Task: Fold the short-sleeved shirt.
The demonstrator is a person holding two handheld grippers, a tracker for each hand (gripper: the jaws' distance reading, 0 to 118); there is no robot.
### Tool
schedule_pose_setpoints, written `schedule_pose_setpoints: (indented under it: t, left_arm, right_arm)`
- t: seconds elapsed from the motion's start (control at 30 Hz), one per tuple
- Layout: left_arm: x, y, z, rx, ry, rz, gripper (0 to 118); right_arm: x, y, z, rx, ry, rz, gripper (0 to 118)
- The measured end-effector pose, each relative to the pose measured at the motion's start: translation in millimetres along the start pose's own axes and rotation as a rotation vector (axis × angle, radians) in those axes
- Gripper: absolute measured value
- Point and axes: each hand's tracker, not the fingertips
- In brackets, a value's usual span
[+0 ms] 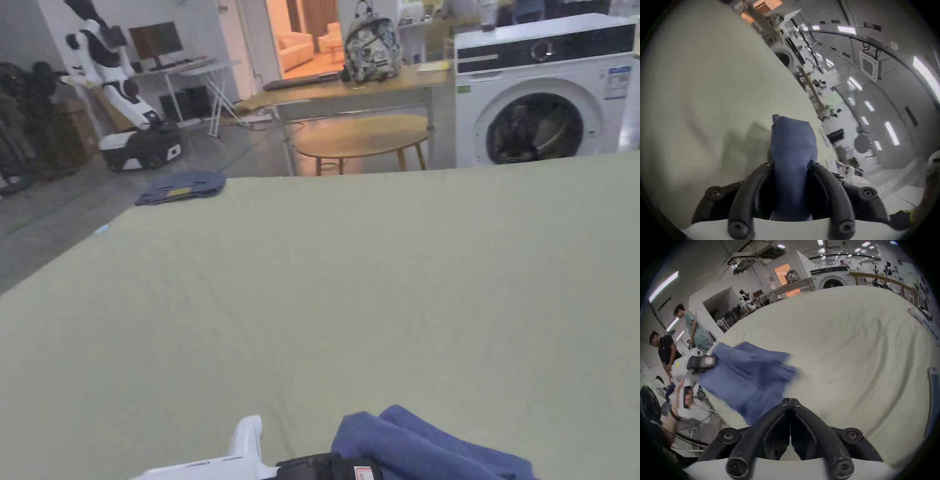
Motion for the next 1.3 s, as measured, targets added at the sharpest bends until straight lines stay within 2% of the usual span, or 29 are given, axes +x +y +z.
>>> schedule_pose_setpoints:
  t: [0.03,0.17,0.27,0.37,0.47,0.57,0.6,0.63,0.73,0.8,0.9,0.93,0.97,1.0,1.07,1.13,1.2,1.23,1.27,1.3]
  left_arm:
    - [-9.3,15.3,30.5,0.034,0.111,-0.040,26]
    - [-41.9,61.7,134.4,0.230,0.303,0.055,25]
    - [-65.1,97.7,170.2,0.233,0.473,0.071,25]
    - [-72.7,111.0,181.7,0.240,0.591,-0.015,25]
    - [-69.7,123.7,182.4,0.243,0.691,0.076,49]
    - [-46.0,135.4,197.4,0.231,0.986,-0.136,50]
    - [-26.4,133.1,198.8,0.246,1.028,-0.264,50]
    - [-1.3,123.9,200.5,0.324,1.022,-0.374,50]
    - [74.2,90.4,196.8,0.454,0.793,-0.568,50]
    - [103.8,76.3,195.6,0.494,0.756,-0.698,50]
    - [158.2,44.0,156.6,0.512,0.724,-0.930,49]
    - [174.3,31.0,140.1,0.532,0.686,-0.962,44]
    - [183.8,22.1,129.1,0.553,0.630,-0.990,31]
    - [192.0,14.6,118.5,0.573,0.529,-0.984,0]
    - [207.6,-0.4,95.0,0.644,0.388,-0.961,0]
    - [222.5,-16.0,68.7,0.646,0.450,-0.960,0]
    - [218.9,-27.7,50.4,0.712,0.484,-0.961,0]
    - [221.5,-33.3,44.2,0.697,0.470,-0.947,0]
    - [224.4,-39.3,38.7,0.700,0.489,-0.912,0]
    - [226.0,-50.0,32.8,0.740,0.531,-0.903,0]
  right_arm:
    - [2.6,-2.7,1.6,-0.004,-0.014,0.009,0]
    - [14.1,-12.7,7.8,-0.006,-0.005,-0.035,0]
    - [19.9,-13.9,10.3,0.002,0.005,-0.084,0]
    - [22.9,-11.2,14.0,0.013,0.014,-0.122,0]
    - [22.8,-8.5,23.7,0.039,0.012,-0.111,0]
    - [23.7,-1.4,34.6,0.078,-0.016,-0.089,0]
    - [24.1,2.1,38.8,0.104,-0.026,-0.081,0]
    - [24.4,6.3,42.2,0.130,-0.033,-0.077,0]
    - [17.1,20.4,55.8,0.222,-0.080,-0.077,0]
    - [4.2,27.8,67.3,0.322,-0.092,-0.029,0]
    - [-15.4,40.5,83.4,0.456,-0.106,0.070,0]
    - [-22.6,45.9,87.7,0.492,-0.120,0.108,0]
    - [-28.8,51.1,90.7,0.516,-0.133,0.133,0]
    - [-35.4,56.2,93.7,0.550,-0.144,0.153,0]
    - [-45.0,63.3,97.7,0.613,-0.147,0.144,0]
    - [-53.7,67.7,100.8,0.675,-0.146,0.142,0]
    - [-61.8,68.8,103.2,0.723,-0.181,0.183,0]
    - [-66.4,66.6,105.6,0.735,-0.235,0.272,0]
    - [-73.9,60.9,107.2,0.749,-0.363,0.340,0]
    - [-83.7,53.3,105.4,0.772,-0.569,0.344,0]
